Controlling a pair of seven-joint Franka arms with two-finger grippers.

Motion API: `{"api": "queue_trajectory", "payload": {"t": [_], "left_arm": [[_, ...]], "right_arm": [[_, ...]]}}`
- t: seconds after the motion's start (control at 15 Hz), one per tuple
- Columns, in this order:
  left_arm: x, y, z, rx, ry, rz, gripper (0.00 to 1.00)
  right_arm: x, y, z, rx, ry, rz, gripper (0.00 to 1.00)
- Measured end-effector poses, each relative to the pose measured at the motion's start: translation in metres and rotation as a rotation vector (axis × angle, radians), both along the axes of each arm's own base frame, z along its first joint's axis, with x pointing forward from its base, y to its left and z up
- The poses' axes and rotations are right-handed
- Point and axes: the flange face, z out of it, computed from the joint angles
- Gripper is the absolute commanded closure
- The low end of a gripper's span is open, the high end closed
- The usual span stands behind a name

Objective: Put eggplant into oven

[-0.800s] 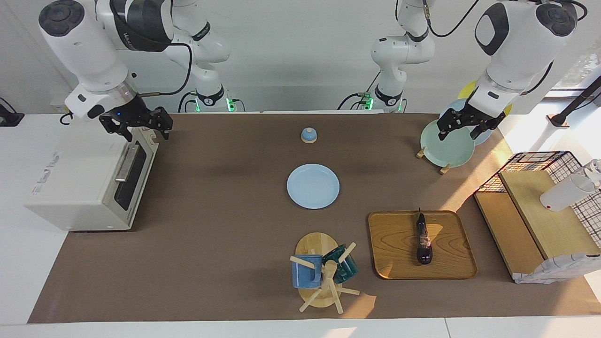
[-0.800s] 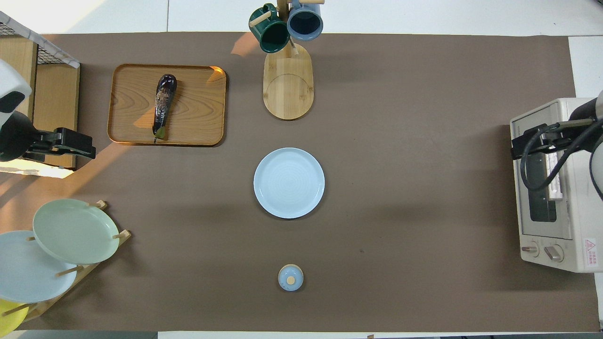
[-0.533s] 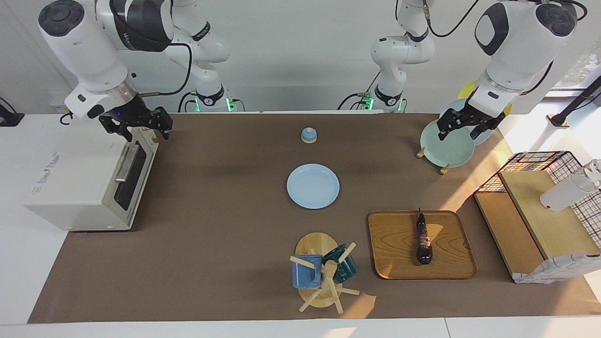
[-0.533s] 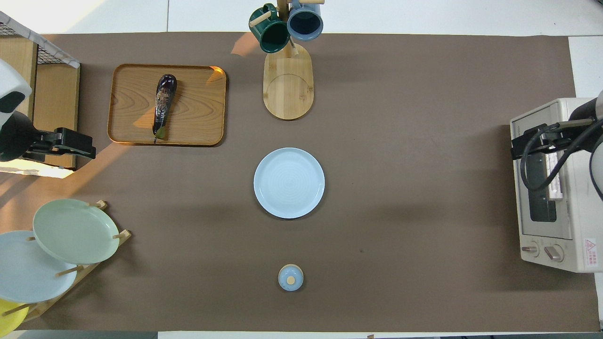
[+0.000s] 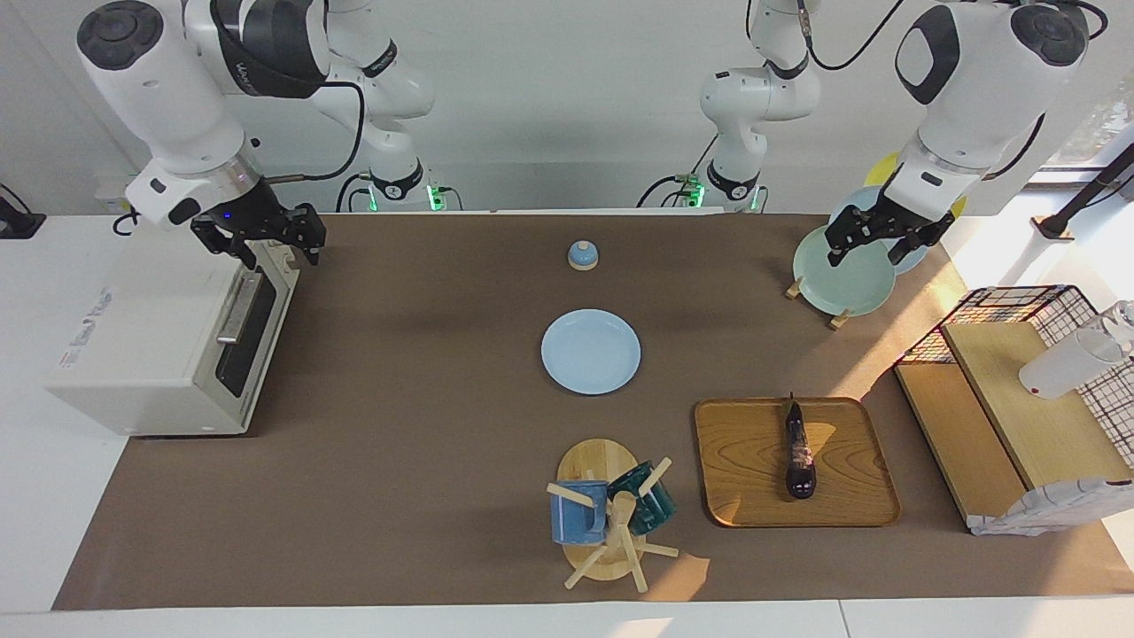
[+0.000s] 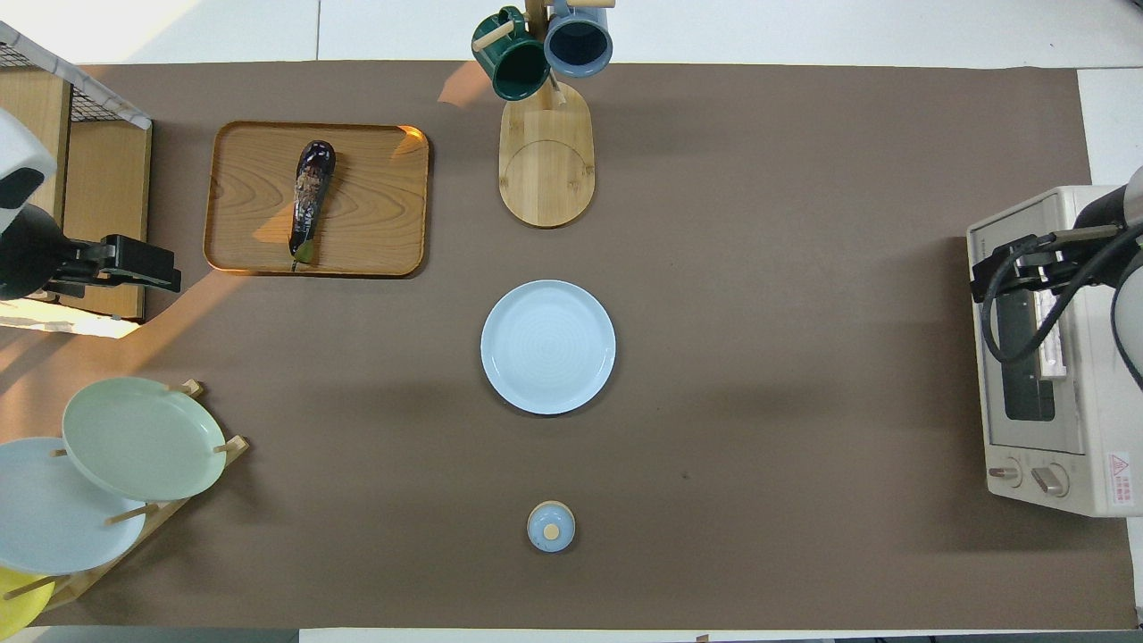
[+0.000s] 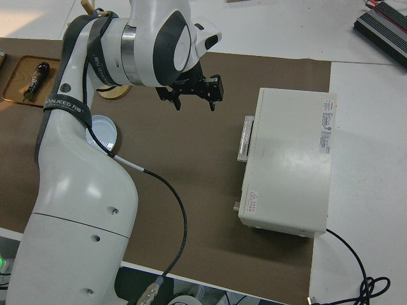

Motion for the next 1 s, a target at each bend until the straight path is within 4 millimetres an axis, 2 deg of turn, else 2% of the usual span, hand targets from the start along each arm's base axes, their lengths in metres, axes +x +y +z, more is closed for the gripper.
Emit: {"api": "queue_trajectory", "payload": {"t": [0.2, 0.33, 0.47, 0.67, 0.87, 1.0], "left_arm": [[0.006, -0.003, 0.000, -0.007, -0.038, -0.002, 0.00], [0.014, -0.009, -0.014, -0.017, -0.023, -0.009, 0.00], [0.034, -0.019, -0.044, -0.023, 0.005, -0.022, 0.00], [0.080, -0.035, -0.104, -0.034, 0.024, -0.058, 0.00], [0.114, -0.038, -0.165, -0.043, 0.021, -0.105, 0.00], [0.131, -0.038, -0.193, -0.047, 0.019, -0.155, 0.00]], "right_arm": [[0.000, 0.000, -0.002, 0.001, 0.001, 0.011, 1.00], [0.000, -0.002, -0.004, 0.001, -0.001, 0.010, 1.00], [-0.001, -0.009, -0.012, -0.004, -0.011, -0.002, 1.00], [0.000, -0.031, -0.038, -0.099, -0.044, 0.000, 1.00], [-0.003, -0.047, -0.067, -0.155, -0.037, -0.036, 1.00], [-0.006, -0.056, -0.076, -0.158, -0.026, -0.061, 1.00]]}}
